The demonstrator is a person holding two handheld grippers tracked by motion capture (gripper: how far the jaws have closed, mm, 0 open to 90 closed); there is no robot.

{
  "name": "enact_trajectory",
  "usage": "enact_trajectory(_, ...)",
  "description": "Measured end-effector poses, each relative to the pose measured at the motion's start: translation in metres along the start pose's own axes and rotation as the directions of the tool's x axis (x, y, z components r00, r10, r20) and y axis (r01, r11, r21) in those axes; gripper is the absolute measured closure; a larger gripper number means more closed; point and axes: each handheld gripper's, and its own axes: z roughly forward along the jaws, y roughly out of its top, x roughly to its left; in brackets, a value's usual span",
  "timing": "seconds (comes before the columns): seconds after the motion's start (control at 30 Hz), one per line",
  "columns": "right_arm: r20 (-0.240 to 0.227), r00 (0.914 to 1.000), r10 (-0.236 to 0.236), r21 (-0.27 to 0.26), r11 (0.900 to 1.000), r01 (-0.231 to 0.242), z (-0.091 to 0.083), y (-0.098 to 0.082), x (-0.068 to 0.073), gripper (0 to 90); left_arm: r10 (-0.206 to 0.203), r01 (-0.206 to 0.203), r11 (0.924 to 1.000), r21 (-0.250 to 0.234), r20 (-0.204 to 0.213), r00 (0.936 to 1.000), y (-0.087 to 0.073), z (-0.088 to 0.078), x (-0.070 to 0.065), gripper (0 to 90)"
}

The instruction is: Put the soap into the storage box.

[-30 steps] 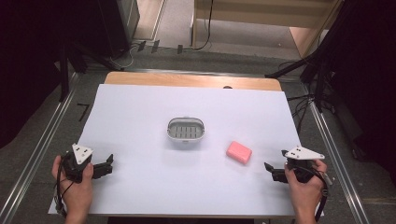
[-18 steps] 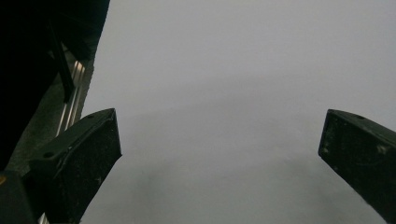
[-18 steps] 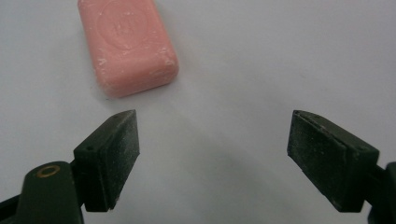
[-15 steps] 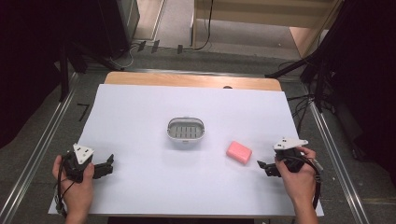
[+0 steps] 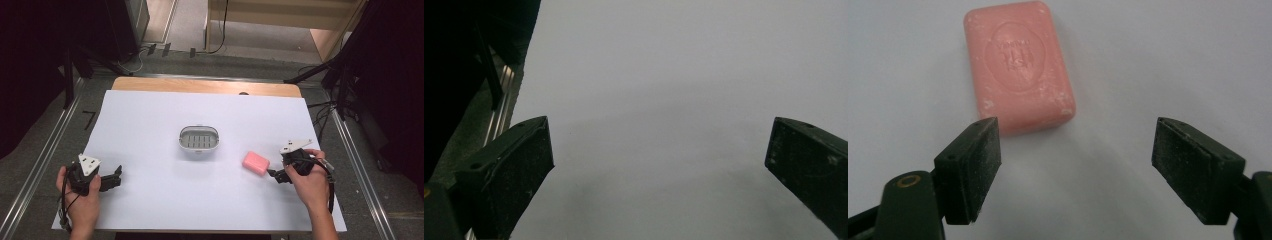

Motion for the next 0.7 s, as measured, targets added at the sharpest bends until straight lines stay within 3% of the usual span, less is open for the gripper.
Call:
enact_trajectory(0.4, -0.043, 0.9984, -0.037, 0.018, 0.999, 0.038, 0.008, 0.021, 0.01, 22.8, -0.011, 0.011, 0.9999, -0.005, -0.011, 0.9999, 0.0, -0.001, 0.001, 0.0)
enact_trajectory(0.7, -0.068, 0.996, -0.058, 0.062, 0.996, 0.062, 0.023, 0.034, 0.015, 26.3, -0.01, 0.01, 0.9999, -0.007, -0.007, 0.9999, 0.0, -0.001, 0.001, 0.0)
